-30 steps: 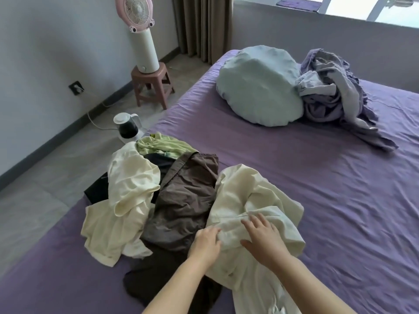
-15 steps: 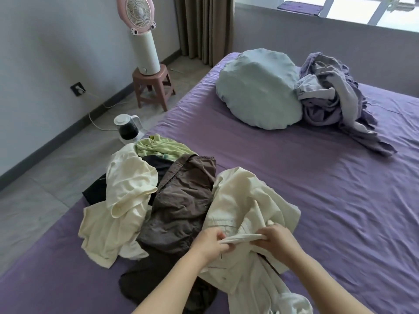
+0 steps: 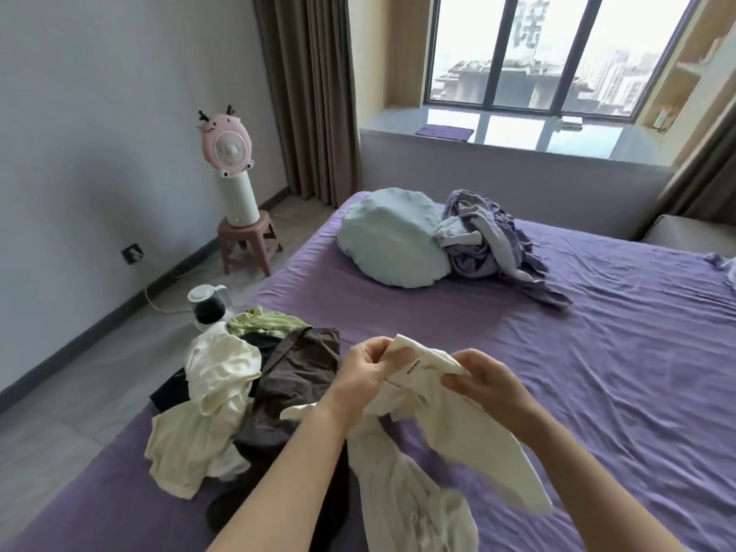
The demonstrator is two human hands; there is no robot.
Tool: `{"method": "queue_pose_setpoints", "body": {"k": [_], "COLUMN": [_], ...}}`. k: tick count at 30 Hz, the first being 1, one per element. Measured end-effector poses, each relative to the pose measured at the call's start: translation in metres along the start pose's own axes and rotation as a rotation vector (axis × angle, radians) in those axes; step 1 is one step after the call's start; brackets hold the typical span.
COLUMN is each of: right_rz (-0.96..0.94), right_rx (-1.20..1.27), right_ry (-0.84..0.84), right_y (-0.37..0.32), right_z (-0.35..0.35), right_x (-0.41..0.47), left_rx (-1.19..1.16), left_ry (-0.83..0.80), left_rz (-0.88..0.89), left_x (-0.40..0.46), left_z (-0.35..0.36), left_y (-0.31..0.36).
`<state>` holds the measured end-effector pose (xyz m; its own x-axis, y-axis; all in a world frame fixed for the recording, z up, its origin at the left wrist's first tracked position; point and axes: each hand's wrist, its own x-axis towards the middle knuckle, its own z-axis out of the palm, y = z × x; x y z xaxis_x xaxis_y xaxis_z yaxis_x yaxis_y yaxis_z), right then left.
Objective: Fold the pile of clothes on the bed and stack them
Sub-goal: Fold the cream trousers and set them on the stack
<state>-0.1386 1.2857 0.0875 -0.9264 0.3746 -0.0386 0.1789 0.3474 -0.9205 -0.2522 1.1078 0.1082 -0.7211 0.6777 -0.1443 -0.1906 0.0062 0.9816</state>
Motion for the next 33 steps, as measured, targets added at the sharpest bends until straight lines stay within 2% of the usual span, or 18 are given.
{"method": "queue_pose_setpoints", "body": {"k": [6,10,13,15,17,19,24,27,29,33], "right_rz": [-0.169,-0.162,-0.154,-0.148,-0.121,-0.092,0.067,0.198,0.204,0.133], "right_rx": [-0.005,0.031,0.042,0.059,0.130,0.225,0.149,0.137,0.160,0.274], "right_ry": [0.107,0.114,0.123,0.141,0.166,0.170,0.168,0.167,0.106,0.069], "right_y": [-0.075,-0.102,-0.113,-0.117,-0.118,-0.118,-0.115,-0.113,-0.114,-0.115], "right_z": [-0.044,-0.085,-0.112,-0.127,-0.143,-0.161,-0.206,-0.228,-0.237,-0.249], "right_x": [-0.064,-0.117,-0.161,-0.192,-0.224,-0.256,-0.323,-0.354,-0.374,-0.406], "left_rx": [0.173,0.203,0.217,0.229,0.267,0.265,0.247,0.371,0.447,0.445], "left_ry": [-0.087,-0.138,-0.174,-0.274,-0.374,-0.384,-0.369,-0.409,-0.445,-0.541], "left_rz": [0.205,0.279,0.246,0.175,0.103,0.071,0.077,0.074,0.081,0.089], "left_x": [-0.048,-0.086,-0.116,-0.139,-0.163,-0.186,-0.235,-0.259,-0.273,-0.292], "left_z": [0.077,0.121,0.152,0.172,0.190,0.208,0.264,0.292,0.303,0.310], "left_y": [0.073,0.095,0.098,0.092,0.080,0.067,0.058,0.062,0.066,0.072]}}
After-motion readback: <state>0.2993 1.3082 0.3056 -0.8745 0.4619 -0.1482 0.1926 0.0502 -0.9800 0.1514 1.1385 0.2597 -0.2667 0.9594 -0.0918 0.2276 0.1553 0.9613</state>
